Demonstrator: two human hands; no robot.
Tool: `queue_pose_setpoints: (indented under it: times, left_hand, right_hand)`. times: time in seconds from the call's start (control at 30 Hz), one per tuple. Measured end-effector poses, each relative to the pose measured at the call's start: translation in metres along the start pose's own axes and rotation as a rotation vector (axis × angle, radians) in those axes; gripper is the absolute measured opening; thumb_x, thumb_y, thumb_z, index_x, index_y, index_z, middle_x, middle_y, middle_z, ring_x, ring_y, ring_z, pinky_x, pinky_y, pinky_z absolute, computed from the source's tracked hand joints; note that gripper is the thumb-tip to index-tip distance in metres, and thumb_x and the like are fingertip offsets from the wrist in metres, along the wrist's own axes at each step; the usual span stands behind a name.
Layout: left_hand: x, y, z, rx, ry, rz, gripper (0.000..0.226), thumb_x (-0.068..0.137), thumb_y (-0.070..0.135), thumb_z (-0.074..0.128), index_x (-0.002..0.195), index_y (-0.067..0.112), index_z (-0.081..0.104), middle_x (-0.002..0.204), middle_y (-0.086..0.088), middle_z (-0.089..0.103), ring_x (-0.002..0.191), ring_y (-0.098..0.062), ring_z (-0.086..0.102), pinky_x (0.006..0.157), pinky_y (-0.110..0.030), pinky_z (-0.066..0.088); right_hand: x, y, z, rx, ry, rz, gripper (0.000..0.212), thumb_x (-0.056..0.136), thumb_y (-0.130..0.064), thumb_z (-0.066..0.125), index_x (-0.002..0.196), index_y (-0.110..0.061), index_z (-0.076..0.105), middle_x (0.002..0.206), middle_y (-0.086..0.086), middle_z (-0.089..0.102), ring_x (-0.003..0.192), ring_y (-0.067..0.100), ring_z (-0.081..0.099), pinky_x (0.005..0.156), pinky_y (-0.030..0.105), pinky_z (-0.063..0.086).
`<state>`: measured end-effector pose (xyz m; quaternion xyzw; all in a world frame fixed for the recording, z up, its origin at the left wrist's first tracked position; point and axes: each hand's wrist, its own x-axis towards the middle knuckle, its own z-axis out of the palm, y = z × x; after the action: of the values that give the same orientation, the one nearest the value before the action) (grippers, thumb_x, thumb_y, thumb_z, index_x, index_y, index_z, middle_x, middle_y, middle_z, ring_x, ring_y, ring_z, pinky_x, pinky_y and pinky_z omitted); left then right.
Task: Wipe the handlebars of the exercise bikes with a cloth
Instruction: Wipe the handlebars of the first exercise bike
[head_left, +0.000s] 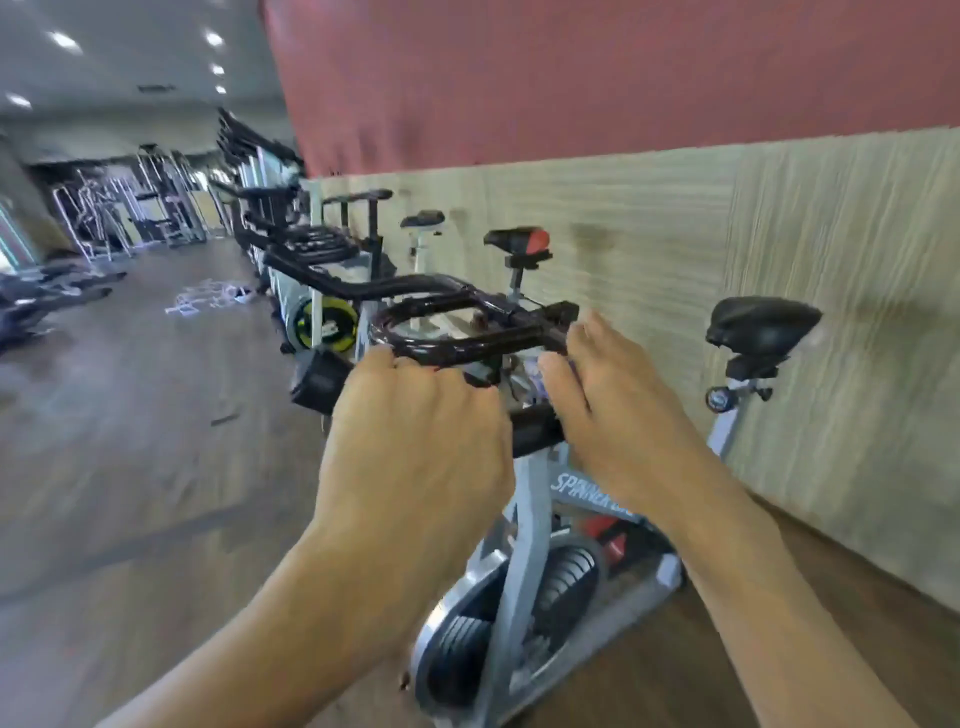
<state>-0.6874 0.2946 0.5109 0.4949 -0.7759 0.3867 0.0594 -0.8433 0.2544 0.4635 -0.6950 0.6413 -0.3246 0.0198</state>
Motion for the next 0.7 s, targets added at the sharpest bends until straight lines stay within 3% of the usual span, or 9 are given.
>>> queue_pose_setpoints:
  times: [0.1,0.17,0.27,0.43,0.6,0.7]
  left_hand:
    - [0.009,-0.007,-0.017,-0.063,-0.198,0.021,0.047,0.104,0.032,0.038,0.06,0.018,0.031,0.056,-0.001,0.049,0.052,-0.018,0.031,0.061,-0.035,0.028]
    - [0.015,-0.011,-0.022,-0.142,-0.25,-0.008,0.056,0.102,0.05,0.036,0.057,0.017,0.033,0.052,-0.004,0.049,0.05,-0.019,0.034,0.059,-0.035,0.028]
    - [0.011,-0.009,-0.026,-0.17,-0.426,0.06,0.065,0.099,0.063,0.021,0.079,0.009,0.051,0.072,-0.01,0.053,0.066,-0.023,0.046,0.067,-0.038,0.033]
    - [0.02,-0.019,-0.039,-0.196,-0.677,0.093,0.058,0.095,0.059,0.033,0.101,0.005,0.052,0.093,-0.013,0.058,0.083,-0.027,0.054,0.076,-0.041,0.04]
    - [0.034,-0.01,-0.045,-0.221,-0.803,-0.011,0.076,0.094,0.075,0.018,0.1,0.009,0.055,0.095,-0.01,0.062,0.087,-0.027,0.057,0.078,-0.039,0.04]
    - [0.04,0.002,-0.047,-0.305,-0.803,-0.141,0.075,0.096,0.073,0.013,0.096,0.013,0.059,0.092,-0.007,0.066,0.086,-0.026,0.062,0.076,-0.039,0.038]
  right_hand:
    - [0.001,-0.012,-0.01,0.07,-0.166,0.167,0.074,0.108,-0.048,0.021,0.158,0.006,0.018,0.168,0.023,0.005,0.155,0.029,0.009,0.127,0.037,0.008]
    - [0.003,-0.018,-0.017,0.094,-0.227,0.231,0.071,0.11,-0.041,0.028,0.16,0.004,0.004,0.169,0.019,-0.012,0.157,0.025,-0.006,0.127,0.034,-0.001]
    - [0.009,-0.023,-0.022,0.064,-0.267,0.3,0.071,0.11,-0.038,0.03,0.159,0.006,0.003,0.168,0.022,-0.012,0.157,0.03,-0.007,0.126,0.038,-0.002]
    - [0.025,-0.021,-0.032,0.045,-0.392,0.342,0.069,0.111,-0.031,0.032,0.157,0.011,0.004,0.166,0.029,-0.005,0.156,0.037,-0.005,0.126,0.042,-0.001]
    - [0.057,-0.003,-0.042,0.002,-0.581,0.257,0.068,0.112,-0.025,0.029,0.155,0.013,-0.007,0.164,0.032,-0.01,0.155,0.039,-0.011,0.126,0.042,-0.006]
    - [0.081,0.014,-0.041,0.019,-0.677,0.178,0.069,0.112,-0.029,0.027,0.156,0.008,-0.012,0.166,0.026,-0.016,0.155,0.036,-0.017,0.125,0.041,-0.008]
